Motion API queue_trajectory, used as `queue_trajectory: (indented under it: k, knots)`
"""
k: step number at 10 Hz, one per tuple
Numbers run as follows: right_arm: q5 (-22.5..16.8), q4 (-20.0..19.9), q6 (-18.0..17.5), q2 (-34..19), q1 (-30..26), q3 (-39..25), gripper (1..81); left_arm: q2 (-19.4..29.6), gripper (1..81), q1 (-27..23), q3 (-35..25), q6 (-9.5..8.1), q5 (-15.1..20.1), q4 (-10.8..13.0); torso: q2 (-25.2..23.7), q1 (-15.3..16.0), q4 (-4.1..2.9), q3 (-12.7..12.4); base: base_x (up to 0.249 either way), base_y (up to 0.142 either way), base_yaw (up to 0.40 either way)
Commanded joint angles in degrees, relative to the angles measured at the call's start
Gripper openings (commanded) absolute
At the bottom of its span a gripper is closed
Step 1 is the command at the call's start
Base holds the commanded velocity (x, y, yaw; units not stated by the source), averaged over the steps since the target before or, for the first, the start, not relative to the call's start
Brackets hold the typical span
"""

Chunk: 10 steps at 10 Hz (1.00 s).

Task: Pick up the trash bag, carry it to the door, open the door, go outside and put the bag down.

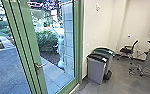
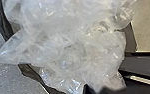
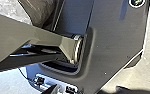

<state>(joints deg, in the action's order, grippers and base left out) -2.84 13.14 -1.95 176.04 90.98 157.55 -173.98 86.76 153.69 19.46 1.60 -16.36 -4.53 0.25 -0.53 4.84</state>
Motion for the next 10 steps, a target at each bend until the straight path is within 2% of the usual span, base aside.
queue_trajectory:
  k: [1, 10]
  knots:
    - [-3.14, 0.31, 0.02, 0.39, -1.98, -0.24, 81.1, -0.32, 1.0, -2.6, -0.32, 0.32, 3.68, -0.25, -0.02, 0.0, 0.0, 0.0, 0.171, 0.0, 0.0]
    - [-3.14, 0.22, 0.02, 0.12, -0.49, 0.2, 81.1, -0.23, 1.0, -2.51, -0.32, 0.32, 3.68, -0.25, 0.0, 0.0, 0.0, 0.0, 0.167, 0.0, 0.0]
